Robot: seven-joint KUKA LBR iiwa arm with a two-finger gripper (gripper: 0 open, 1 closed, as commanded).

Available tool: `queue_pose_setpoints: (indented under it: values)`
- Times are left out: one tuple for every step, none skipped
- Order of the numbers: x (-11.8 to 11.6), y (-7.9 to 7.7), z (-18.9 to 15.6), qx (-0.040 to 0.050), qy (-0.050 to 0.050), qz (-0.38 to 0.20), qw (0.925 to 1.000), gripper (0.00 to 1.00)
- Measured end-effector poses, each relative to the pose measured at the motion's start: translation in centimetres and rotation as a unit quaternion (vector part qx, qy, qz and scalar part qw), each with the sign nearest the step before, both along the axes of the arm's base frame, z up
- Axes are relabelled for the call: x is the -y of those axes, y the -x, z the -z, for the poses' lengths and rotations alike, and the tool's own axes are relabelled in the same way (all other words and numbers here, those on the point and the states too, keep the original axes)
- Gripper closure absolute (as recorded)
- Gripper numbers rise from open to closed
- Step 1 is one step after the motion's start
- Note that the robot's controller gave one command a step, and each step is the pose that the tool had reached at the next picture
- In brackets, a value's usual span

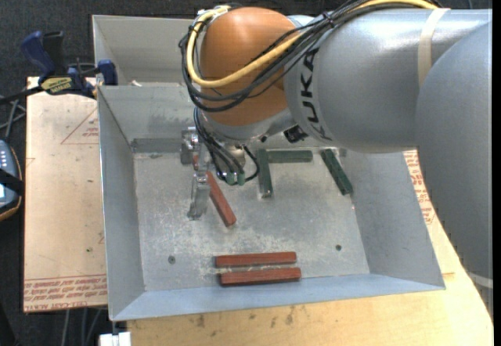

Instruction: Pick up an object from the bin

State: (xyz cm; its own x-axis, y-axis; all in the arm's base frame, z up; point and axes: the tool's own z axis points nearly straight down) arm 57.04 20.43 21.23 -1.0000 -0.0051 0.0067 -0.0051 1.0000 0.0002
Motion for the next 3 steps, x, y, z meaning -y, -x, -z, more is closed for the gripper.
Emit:
queue_pose_setpoints:
  values:
    - [0.1,-0.2,-0.5,0.0036,-0.001,0.002,1.0,0.0]
    - [2.3,4.2,2.1,0.006,-0.001,-0.023,0.9997,0.0]
    - [4.8,5.1,5.9,0.0016,-0.001,-0.076,0.9971,0.0]
